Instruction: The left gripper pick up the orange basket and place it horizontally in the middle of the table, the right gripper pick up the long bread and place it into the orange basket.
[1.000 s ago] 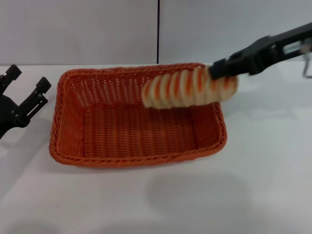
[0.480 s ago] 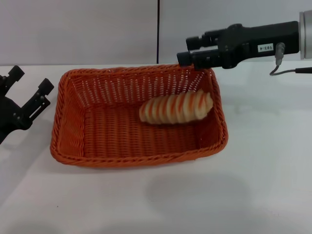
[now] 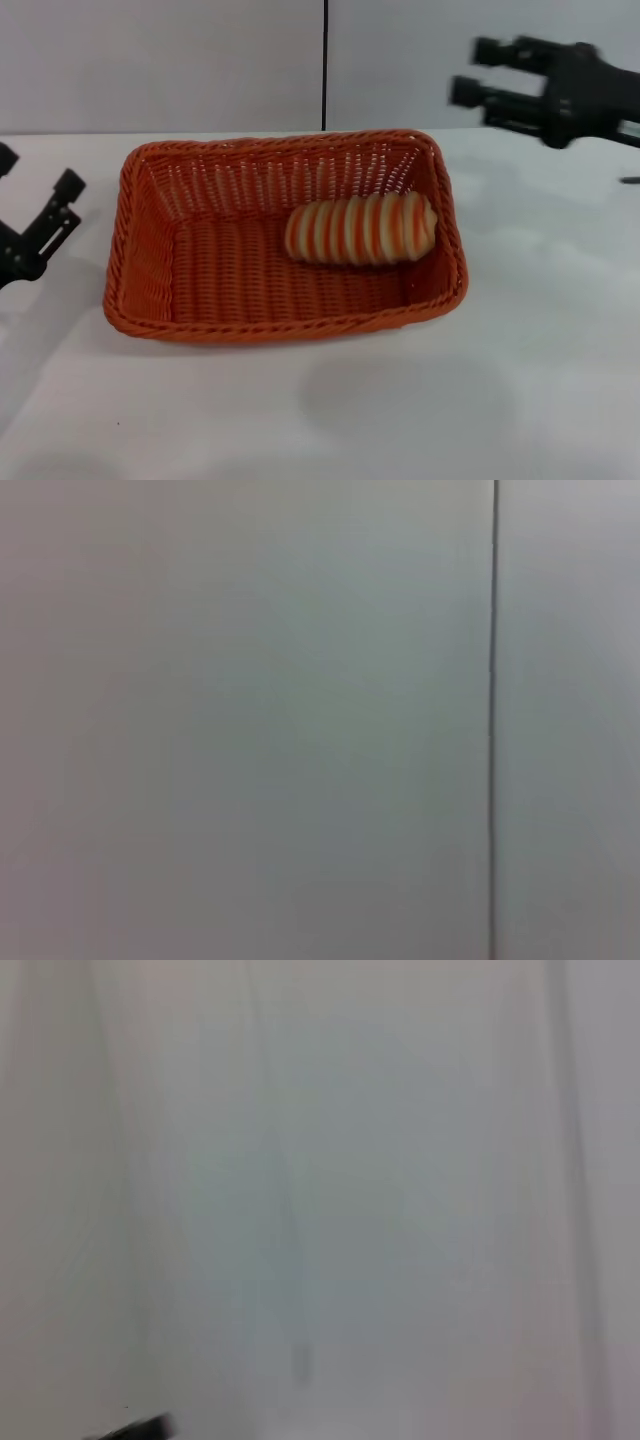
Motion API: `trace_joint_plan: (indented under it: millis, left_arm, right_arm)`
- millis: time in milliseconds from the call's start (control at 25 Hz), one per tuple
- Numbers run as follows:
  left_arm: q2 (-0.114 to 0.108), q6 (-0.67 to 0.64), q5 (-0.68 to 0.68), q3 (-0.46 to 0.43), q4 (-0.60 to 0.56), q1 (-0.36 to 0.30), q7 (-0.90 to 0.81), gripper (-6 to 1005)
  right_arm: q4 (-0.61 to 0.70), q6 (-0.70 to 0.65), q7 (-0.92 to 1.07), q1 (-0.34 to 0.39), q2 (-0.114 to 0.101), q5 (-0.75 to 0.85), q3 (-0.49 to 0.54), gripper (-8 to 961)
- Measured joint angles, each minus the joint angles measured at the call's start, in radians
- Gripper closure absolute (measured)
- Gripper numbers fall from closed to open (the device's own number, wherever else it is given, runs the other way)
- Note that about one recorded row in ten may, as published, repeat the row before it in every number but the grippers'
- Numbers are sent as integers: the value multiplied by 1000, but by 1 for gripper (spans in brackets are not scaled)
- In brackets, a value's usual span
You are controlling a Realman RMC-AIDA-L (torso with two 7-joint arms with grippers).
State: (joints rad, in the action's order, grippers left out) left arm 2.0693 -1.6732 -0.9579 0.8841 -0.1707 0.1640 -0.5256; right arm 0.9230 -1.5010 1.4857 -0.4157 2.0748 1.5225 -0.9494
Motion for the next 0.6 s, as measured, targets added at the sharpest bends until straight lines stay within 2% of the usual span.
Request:
trace_joint_plan:
  millis: [80,120,160,240,320,360,520,600]
  left_arm:
    - [0,-16,13,-15,33,-1,39,186]
    - [0,-32,24,-51,69,-8,82,186]
    - [0,-32,24,-51,69,-8,82,186]
    - [0,-48,26,-106,107,-16,124,186]
    - [0,-65,27,-156,135,-26,161,186]
    - [0,-74,27,-178,146,-32,180,186]
    - [1,-112,27,-259,189,-54,199,186]
    - [1,-124,27,-279,205,-56,202,186]
  right_arm:
    - [-68,13,-126,58,0,-105,3,303]
    - [-129,27,-224,98,1,-185,15,303]
    - [-129,27,-224,98,1,-185,15,303]
    - [-228,37,-357,129,2,-270,43,303]
    - [-369,26,-535,145,2,-371,86,303]
    - [-369,26,-535,145,2,-371,86,303]
    - [-554,-4,-761,155,2,-543,184,303]
    - [-573,-13,-778,157,2,-573,196,303]
